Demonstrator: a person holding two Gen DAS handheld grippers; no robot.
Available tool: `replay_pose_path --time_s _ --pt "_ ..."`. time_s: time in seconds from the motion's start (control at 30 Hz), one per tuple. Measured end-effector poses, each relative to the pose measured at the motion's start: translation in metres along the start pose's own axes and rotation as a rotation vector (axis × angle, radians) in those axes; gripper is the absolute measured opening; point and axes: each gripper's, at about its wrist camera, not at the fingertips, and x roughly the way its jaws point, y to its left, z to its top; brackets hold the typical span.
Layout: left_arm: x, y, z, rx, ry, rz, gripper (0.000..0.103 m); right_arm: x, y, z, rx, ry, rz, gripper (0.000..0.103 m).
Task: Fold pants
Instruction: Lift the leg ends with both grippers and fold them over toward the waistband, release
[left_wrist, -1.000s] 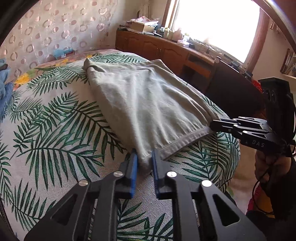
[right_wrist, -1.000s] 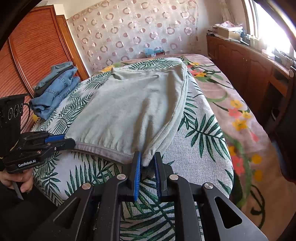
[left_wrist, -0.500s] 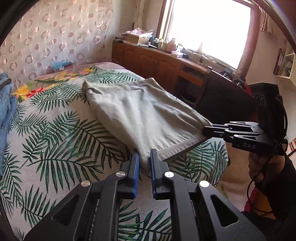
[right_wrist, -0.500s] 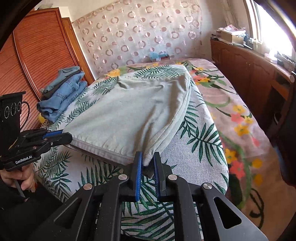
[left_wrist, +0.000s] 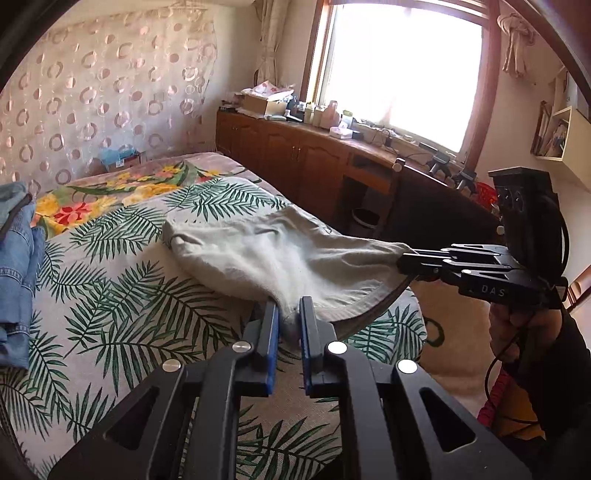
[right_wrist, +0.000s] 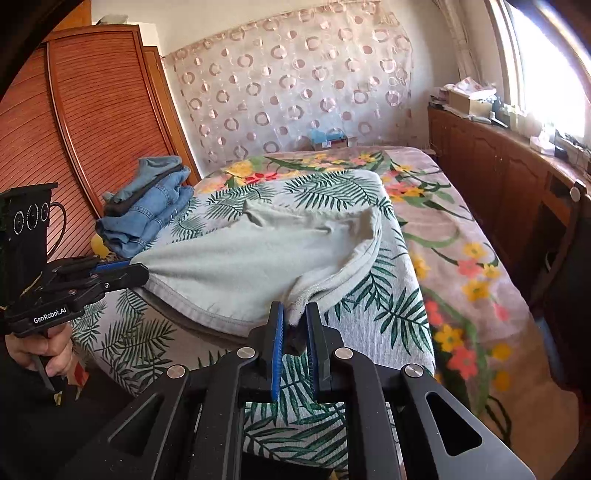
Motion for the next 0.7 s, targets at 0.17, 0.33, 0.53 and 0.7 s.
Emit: replay_pose_path --time_s 0.17,0.33,0.53,0.7 --pt "-0.012 -0.002 0.003 0.007 -0.020 -0.005 0.011 -0.014 0.005 0.000 -0.017 -0.022 0.004 0.011" --pt "-0.004 0.006 0.001 -0.008 -0.007 -0.001 0.011 -0.010 0.002 -0.004 -0.014 -0.018 0.009 0.011" --pt "0.016 0.019 0.000 -0.038 0.026 0.013 0.011 0.007 -0.007 0.001 0.009 0.001 0.014 0.011" --pt "0.030 0.029 0.006 -0.044 0.045 0.027 0.011 0.022 -0.011 0.011 0.008 0.010 0.007 0.011"
